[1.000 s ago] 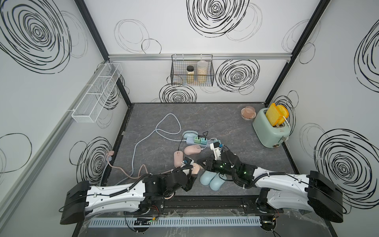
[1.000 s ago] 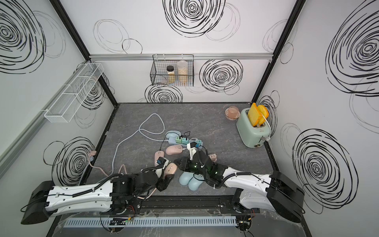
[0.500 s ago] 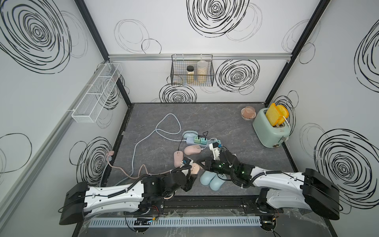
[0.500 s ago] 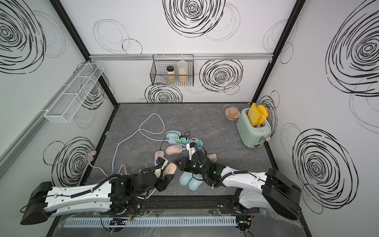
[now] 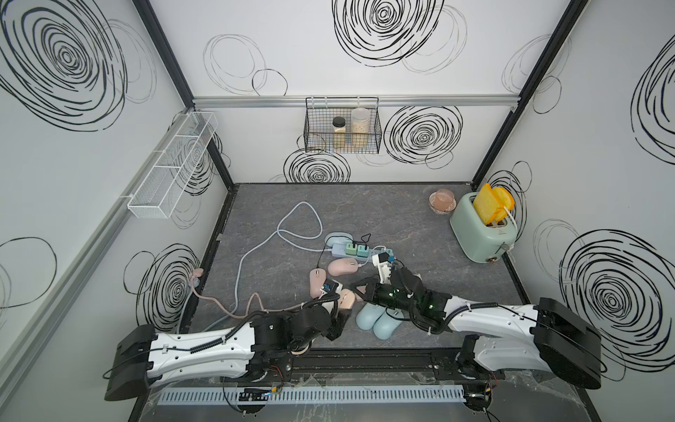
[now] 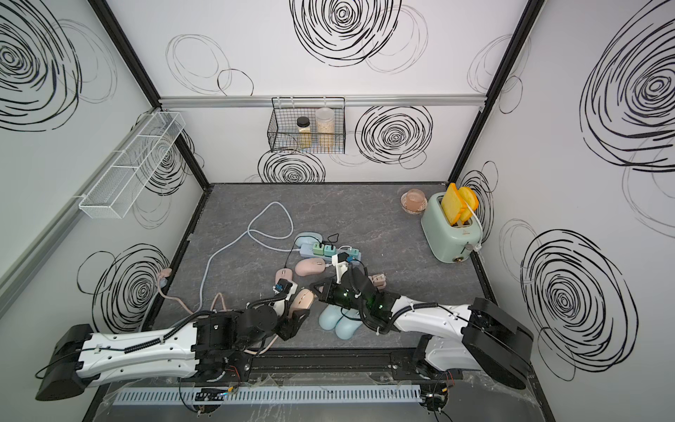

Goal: Unplug the wireless mouse
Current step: Remove the power cord from the mouse.

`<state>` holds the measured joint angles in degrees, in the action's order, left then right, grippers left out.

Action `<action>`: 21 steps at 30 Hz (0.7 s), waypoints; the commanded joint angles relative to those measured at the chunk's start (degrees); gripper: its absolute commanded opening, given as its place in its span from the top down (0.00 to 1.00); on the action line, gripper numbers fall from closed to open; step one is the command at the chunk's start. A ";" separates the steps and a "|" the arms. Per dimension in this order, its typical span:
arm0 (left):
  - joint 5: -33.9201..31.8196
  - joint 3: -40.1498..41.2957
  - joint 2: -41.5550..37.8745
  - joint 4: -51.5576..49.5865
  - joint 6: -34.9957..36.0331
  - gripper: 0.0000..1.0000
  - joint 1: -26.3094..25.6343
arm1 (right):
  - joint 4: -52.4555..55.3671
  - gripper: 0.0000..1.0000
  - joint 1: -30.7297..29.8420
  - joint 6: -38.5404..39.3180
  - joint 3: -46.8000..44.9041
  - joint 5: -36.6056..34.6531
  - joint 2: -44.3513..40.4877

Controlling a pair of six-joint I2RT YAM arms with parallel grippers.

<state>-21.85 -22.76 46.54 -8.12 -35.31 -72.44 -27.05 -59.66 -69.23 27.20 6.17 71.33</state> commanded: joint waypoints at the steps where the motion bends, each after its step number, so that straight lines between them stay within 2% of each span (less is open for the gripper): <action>1: -0.92 -0.18 -0.78 2.12 -1.43 1.00 -0.46 | -2.31 1.00 0.35 -2.01 -0.32 -0.05 -0.18; 11: -0.52 0.88 -1.44 0.44 -2.64 1.00 -0.60 | -2.29 1.00 5.36 0.02 -0.51 3.38 -2.60; 21: -3.23 0.14 -2.14 -3.52 -4.04 1.00 0.17 | -1.77 1.00 5.45 0.18 -1.21 4.55 -1.96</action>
<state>-22.48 -21.96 45.23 -10.68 -37.58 -72.79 -28.73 -54.13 -67.92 26.35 10.26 69.80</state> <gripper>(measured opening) 0.614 0.060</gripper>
